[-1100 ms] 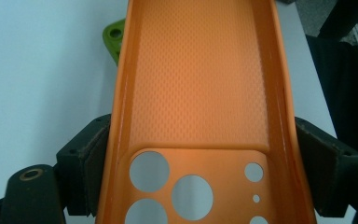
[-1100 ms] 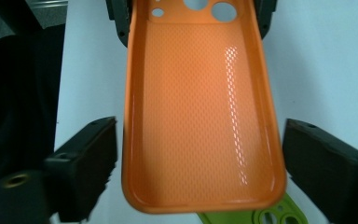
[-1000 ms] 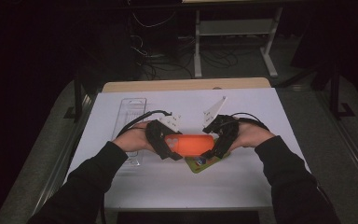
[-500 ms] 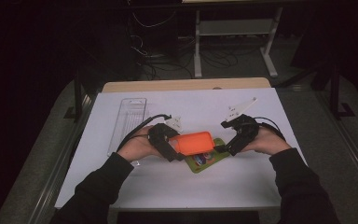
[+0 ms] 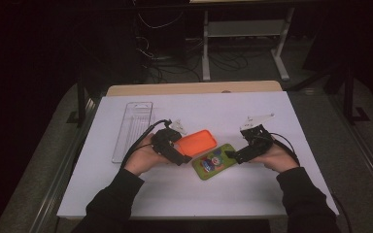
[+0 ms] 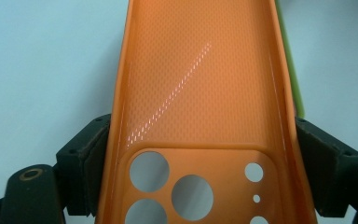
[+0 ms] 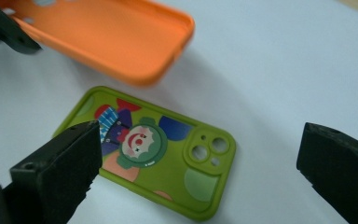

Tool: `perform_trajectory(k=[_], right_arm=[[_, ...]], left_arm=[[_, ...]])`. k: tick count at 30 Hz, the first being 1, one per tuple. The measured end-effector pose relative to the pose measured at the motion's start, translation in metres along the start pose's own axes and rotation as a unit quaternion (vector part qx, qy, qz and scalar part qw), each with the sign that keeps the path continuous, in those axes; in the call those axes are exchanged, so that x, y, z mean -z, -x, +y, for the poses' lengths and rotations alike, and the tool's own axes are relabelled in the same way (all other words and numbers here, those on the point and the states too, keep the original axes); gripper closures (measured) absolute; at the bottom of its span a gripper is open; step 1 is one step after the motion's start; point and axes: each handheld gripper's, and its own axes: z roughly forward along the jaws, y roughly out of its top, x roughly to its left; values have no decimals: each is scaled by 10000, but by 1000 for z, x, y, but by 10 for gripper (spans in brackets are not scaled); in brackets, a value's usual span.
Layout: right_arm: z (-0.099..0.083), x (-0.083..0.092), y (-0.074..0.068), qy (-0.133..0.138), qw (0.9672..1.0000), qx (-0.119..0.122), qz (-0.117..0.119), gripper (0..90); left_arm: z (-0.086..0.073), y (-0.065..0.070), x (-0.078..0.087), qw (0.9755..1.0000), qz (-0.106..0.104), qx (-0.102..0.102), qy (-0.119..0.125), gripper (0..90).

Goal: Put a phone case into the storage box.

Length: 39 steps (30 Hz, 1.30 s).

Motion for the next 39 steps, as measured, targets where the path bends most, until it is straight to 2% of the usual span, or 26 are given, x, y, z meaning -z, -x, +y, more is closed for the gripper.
perform_trajectory(k=[1, 2, 3, 4, 5, 6, 7, 9, 12, 13, 17, 18, 19, 21, 23, 25, 26, 27, 28, 29, 32, 33, 36, 37, 39], right_arm=[[-5, -4, -4, 120, 9996, -199, -151, 0], [-5, -4, -4, 120, 9996, -199, -151, 0], [-10, -6, -9, 285, 9983, -453, -219, 0], [-10, -6, -9, 285, 9983, -453, -219, 0], [-13, -7, -13, 433, 9967, -638, -256, 0], [-13, -7, -13, 433, 9967, -638, -256, 0], [-15, -6, -16, 586, 9950, -757, -288, 0], [-16, -6, -18, 624, 9941, -845, -278, 0], [-18, -8, -23, 705, 9933, -840, -360, 0], [-18, -10, -25, 712, 9934, -806, -397, 0], [-19, -15, -29, 742, 9933, -715, -532, 0], [-19, -15, -29, 742, 9933, -715, -532, 0], [-20, -16, -30, 731, 9931, -682, -614, 0], [-20, -16, -31, 719, 9931, -675, -635, 0], [-20, -17, -32, 749, 9927, -634, -695, 0], [-19, -17, -34, 790, 9919, -475, -872, 0], [-19, -17, -34, 790, 9919, -475, -872, 0], [-19, -17, -36, 714, 9923, -313, -958, 0], [-19, -17, -36, 714, 9923, -313, -958, 0], [-19, -19, -38, 638, 9925, -123, -1031, 0], [-18, -20, -40, 602, 9924, -24, -1074, 0], [-18, -20, -41, 543, 9917, 123, -1160, 0], [-17, -20, -42, 550, 9908, 213, -1215, 0], [-17, -19, -42, 565, 9894, 335, -1298, 0], [-16, -19, -43, 572, 9881, 425, -1363, 0]], left_arm=[[-1, -3, 3, 10000, -6, 63, -46, 160], [-1, -3, 3, 10000, -6, 63, -46, 160], [-2, -2, 2, 9999, -19, 163, 17, 160], [-2, -2, 2, 9999, -19, 163, 17, 160], [-2, -1, 2, 10000, -12, 72, -60, 160], [-2, -1, 2, 10000, -12, 72, -60, 160], [-2, 1, 2, 9999, -9, 88, -52, 160], [-1, 1, 3, 9999, -2, 88, -60, 160], [0, 4, 3, 9999, -13, 147, -52, 160], [1, 4, 3, 9999, 6, 122, -52, 160], [1, 6, 2, 9997, -4, 241, 37, 159], [1, 6, 2, 9997, -4, 241, 37, 159], [1, 4, 3, 9999, 1, 136, -44, 159], [0, 3, 3, 9998, -8, 211, -1, 159], [0, 3, 4, 9999, -4, 158, -41, 159], [0, 2, 5, 9999, -1, 170, -13, 159], [0, 2, 5, 9999, -1, 170, -13, 159], [-1, 2, 6, 9998, -14, 213, 13, 159], [-1, 2, 6, 9998, -14, 213, 13, 159], [-1, 1, 6, 9999, 8, 167, -23, 159], [-2, 1, 6, 9998, -6, 185, -20, 159], [-2, 1, 7, 9998, 0, 197, -4, 159], [-2, 1, 8, 9998, 13, 186, 14, 159], [-2, 1, 8, 9998, 10, 214, 10, 159], [-2, 1, 8, 9998, 9, 222, 14, 159]])
